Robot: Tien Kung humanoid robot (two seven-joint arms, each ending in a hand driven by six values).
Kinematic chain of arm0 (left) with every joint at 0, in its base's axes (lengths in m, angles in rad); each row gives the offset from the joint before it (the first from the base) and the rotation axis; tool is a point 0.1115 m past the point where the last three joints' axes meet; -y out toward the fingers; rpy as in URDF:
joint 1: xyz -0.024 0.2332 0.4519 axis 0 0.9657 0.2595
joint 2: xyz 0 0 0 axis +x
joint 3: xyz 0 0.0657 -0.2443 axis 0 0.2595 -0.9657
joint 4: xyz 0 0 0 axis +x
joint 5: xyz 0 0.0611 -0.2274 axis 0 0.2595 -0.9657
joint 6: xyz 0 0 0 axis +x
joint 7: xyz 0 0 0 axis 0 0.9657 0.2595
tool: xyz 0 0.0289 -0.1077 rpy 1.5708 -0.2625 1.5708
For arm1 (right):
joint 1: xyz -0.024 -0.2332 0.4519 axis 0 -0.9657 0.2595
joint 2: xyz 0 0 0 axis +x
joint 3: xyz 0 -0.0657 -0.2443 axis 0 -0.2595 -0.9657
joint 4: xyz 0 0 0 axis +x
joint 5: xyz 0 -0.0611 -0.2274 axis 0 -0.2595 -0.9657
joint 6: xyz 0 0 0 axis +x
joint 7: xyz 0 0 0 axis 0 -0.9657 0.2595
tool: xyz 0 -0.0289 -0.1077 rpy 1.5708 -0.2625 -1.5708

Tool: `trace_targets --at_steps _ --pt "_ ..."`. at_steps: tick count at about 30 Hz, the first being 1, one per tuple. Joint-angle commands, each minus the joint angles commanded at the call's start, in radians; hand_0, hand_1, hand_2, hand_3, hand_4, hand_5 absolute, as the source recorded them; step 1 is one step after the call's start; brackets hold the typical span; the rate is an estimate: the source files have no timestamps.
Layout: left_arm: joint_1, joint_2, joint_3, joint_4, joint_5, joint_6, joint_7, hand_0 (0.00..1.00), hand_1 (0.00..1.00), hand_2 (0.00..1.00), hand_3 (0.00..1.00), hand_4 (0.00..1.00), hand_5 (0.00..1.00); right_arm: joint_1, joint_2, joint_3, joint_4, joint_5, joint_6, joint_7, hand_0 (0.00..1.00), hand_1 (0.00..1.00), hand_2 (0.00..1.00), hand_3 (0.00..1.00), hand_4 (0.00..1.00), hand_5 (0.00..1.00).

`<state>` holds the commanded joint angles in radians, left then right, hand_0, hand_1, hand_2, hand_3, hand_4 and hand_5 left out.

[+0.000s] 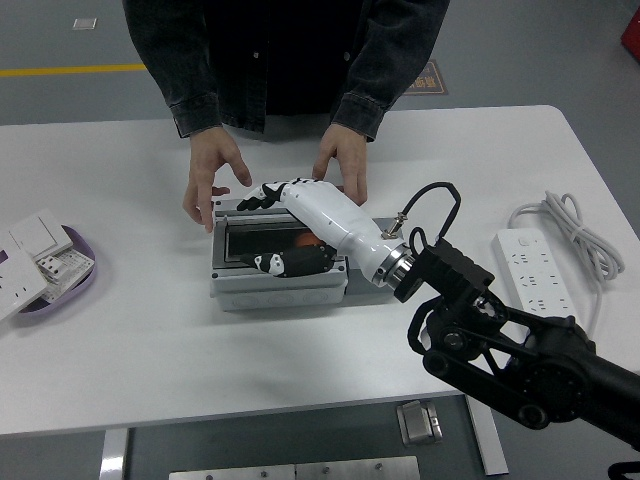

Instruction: Pick up the cylinder from the cube,place it in the box,flap close box

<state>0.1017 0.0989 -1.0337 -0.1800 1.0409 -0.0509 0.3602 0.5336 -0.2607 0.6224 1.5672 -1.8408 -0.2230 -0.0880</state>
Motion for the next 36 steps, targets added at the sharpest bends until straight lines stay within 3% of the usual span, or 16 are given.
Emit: trace_targets --at_steps 4,8,15,19,25,31,36 --pt "-0.001 -0.001 -0.003 0.000 0.005 -0.001 0.001 0.633 0.633 0.607 0.649 0.722 0.245 -0.014 0.002 0.018 -0.018 0.012 -0.003 0.005 0.725 0.659 0.666 0.671 0.779 0.363" --pt "-0.004 0.000 -0.007 0.000 0.010 -0.001 0.000 0.633 0.633 0.607 0.649 0.722 0.245 -0.072 0.000 0.093 -0.019 0.013 -0.004 0.013 0.725 0.659 0.666 0.671 0.779 0.363" --pt "0.004 0.000 0.003 0.000 -0.008 0.001 0.000 0.633 0.633 0.607 0.650 0.722 0.244 -0.242 -0.006 0.307 0.048 0.098 -0.001 0.107 0.723 0.657 0.666 0.668 0.778 0.366" --pt "0.007 0.001 0.009 0.000 -0.020 0.002 0.000 0.633 0.633 0.607 0.649 0.722 0.243 -0.355 0.021 0.453 0.044 0.183 0.011 0.172 0.720 0.655 0.662 0.663 0.762 0.359" --pt "0.006 0.006 0.011 0.000 -0.025 0.003 0.000 0.633 0.633 0.607 0.649 0.722 0.244 -0.492 0.087 0.678 -0.035 0.352 0.077 0.245 0.708 0.651 0.654 0.656 0.744 0.349" --pt "0.007 0.020 -0.002 0.000 -0.006 0.001 0.010 0.633 0.632 0.607 0.649 0.722 0.244 -0.524 0.113 0.838 -0.093 0.506 0.136 0.276 0.674 0.651 0.651 0.655 0.731 0.328" --pt "0.017 0.031 0.002 0.000 0.002 -0.004 0.018 0.633 0.633 0.607 0.649 0.723 0.245 -0.527 0.141 0.891 -0.118 0.577 0.161 0.279 0.687 0.667 0.664 0.660 0.731 0.311"
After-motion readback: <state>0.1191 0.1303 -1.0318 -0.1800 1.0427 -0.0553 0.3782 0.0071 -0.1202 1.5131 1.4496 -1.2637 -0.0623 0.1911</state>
